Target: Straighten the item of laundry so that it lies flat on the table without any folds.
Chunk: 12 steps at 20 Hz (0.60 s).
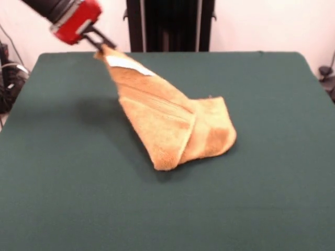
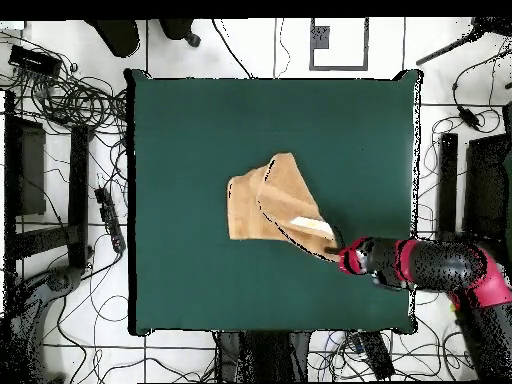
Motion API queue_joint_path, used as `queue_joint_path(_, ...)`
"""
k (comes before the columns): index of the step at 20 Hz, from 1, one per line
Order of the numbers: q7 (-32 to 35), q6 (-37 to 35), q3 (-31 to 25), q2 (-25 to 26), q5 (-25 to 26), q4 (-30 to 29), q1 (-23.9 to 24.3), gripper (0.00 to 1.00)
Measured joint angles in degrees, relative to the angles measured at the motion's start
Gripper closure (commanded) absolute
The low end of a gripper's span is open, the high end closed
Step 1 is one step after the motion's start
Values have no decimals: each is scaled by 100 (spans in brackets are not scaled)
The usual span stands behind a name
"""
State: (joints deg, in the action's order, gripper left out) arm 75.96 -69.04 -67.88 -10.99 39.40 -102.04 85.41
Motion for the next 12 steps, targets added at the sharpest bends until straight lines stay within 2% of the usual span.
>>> queue_joint_path(2, -634, -353, 12, -162, 146, 332, -49, 100)
queue_joint_path(6, -1429, -528, 14, -451, 404, 830, -174, 100)
queue_joint_path(12, -1937, -530, 20, -781, 547, 1297, -349, 100)
